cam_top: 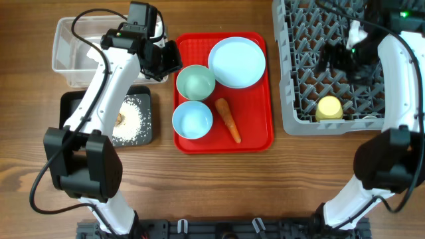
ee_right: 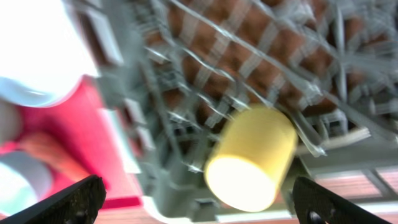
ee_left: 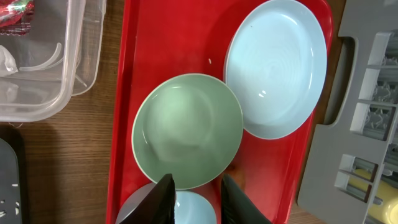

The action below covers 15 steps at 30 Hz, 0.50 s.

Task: Sort waste into correct bins and load items into the dishwasher rack
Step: 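Lower the yellow cup into the rack and open the right gripper, then move the right gripper to the light-blue plate and grasp its rim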

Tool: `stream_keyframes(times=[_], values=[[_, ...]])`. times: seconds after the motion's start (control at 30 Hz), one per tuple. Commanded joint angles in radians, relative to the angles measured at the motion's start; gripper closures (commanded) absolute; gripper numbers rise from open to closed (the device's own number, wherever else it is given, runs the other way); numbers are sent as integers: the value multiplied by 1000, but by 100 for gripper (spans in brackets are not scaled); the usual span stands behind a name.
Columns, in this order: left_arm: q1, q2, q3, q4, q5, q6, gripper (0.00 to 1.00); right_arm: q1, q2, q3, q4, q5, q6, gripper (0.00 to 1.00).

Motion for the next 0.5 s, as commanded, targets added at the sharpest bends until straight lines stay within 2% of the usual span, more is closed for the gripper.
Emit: stream_keyframes(times=[0.0, 0.2, 0.3, 0.47], values=[[-5, 7, 6, 2, -16, 9, 76, 82, -66, 45, 37, -109, -19, 1], [-5, 7, 6, 10, -17, 9, 75, 243, -60, 42, 119, -159, 13, 5], [-5, 7, 6, 19, -17, 9, 68, 331, -58, 42, 159, -158, 13, 6], [-5, 7, 6, 16, -16, 8, 65, 447, -42, 42, 159, -28, 40, 6]])
